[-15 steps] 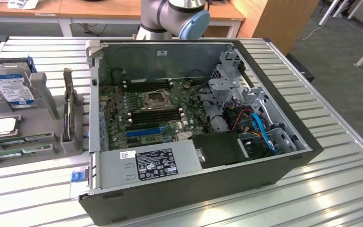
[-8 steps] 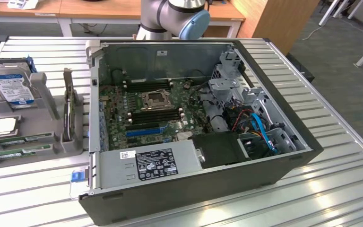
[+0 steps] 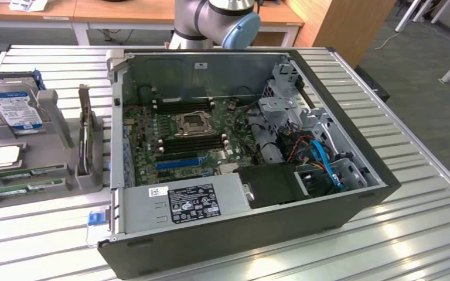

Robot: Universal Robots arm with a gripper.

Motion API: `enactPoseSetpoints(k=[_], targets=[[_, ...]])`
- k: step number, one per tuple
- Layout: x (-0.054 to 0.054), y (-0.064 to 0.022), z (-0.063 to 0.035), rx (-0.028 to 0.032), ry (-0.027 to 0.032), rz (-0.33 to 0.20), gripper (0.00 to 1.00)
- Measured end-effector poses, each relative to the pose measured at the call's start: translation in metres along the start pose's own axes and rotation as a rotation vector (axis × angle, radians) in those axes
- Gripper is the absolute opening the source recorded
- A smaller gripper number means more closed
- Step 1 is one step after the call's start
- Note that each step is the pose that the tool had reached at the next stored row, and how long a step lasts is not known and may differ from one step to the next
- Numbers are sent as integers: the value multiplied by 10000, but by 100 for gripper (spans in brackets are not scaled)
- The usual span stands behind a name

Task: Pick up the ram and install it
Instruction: 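Pick up the ram and move it above insertion slot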

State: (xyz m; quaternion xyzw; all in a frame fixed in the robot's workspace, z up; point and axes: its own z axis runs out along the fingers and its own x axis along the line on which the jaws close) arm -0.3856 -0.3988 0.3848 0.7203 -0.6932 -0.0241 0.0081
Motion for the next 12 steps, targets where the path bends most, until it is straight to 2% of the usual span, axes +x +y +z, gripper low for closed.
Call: enactPoseSetpoints(k=[1,3,4,12], targets=[[0,0,0,0,0,0,23],[0,0,0,0,-1,0,23],[0,0,0,0,0,0,29],[6,1,0,1,-1,0,29]])
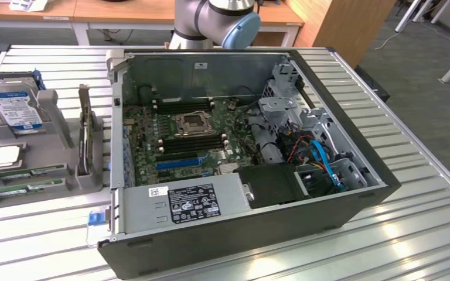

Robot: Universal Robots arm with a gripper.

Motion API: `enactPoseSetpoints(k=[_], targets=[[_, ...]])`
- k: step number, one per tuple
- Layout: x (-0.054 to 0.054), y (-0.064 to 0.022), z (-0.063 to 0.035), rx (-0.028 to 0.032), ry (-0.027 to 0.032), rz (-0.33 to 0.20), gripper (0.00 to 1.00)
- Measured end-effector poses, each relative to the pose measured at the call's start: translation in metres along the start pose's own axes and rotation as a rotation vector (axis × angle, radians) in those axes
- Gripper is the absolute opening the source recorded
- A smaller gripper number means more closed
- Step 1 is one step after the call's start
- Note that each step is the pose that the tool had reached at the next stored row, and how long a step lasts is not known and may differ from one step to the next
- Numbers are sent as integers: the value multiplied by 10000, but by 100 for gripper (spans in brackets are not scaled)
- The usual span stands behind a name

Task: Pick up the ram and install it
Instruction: 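Pick up the ram and move it above insertion slot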

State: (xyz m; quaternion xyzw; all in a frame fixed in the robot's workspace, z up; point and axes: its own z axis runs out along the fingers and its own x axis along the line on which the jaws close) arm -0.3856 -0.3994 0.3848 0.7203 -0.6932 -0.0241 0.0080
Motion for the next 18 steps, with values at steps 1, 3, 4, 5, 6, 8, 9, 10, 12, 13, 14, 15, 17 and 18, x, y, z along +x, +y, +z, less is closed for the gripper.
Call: enactPoseSetpoints(k=[1,3,4,5,6,8,9,10,12,13,14,15,17,18], targets=[[7,0,-1,-1,1,-1,29],[23,1,-1,-1,1,-1,29],[34,1,-1,-1,1,0,29],[45,1,-1,0,1,-1,29],[57,2,-2,-1,1,-1,29],[82,3,-2,0,0,-1,29],[95,3,-3,-1,1,-1,29],[106,3,-3,-1,1,-1,29],[125,5,-3,-1,1,-1,29],[131,5,-3,0,0,-1,29],[135,5,-4,-1,1,-1,29],[137,5,-4,-1,1,1,29],[141,5,-3,0,0,0,29],[142,5,-2,1,-1,0,29]])
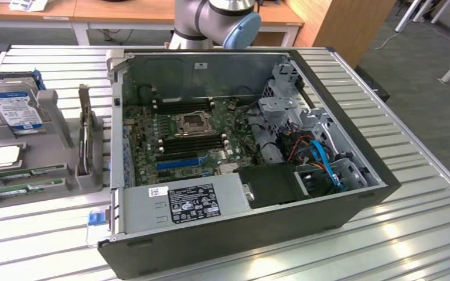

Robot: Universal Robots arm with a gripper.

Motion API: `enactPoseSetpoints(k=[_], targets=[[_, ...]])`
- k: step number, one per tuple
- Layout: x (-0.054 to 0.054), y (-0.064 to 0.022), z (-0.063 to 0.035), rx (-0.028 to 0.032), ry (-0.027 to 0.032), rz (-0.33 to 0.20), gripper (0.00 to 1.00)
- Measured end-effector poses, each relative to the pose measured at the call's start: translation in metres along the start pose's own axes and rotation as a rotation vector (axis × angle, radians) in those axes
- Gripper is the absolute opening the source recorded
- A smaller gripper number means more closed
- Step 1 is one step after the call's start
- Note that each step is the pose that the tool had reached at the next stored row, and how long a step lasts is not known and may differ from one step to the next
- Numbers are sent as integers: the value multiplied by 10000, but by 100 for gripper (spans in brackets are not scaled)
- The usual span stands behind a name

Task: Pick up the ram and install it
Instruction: 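Pick up the ram and move it above insertion slot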

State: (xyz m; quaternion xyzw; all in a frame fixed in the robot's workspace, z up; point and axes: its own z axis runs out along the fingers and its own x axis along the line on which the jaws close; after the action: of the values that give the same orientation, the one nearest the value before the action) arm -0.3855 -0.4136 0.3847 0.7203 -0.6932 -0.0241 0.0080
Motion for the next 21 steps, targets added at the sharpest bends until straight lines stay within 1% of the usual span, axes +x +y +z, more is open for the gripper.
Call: enactPoseSetpoints(k=[9,20,21], targets=[[3,0,26,-2,1,0,29],[12,-5,132,0,1,0,29],[17,-8,198,0,2,0,29]])
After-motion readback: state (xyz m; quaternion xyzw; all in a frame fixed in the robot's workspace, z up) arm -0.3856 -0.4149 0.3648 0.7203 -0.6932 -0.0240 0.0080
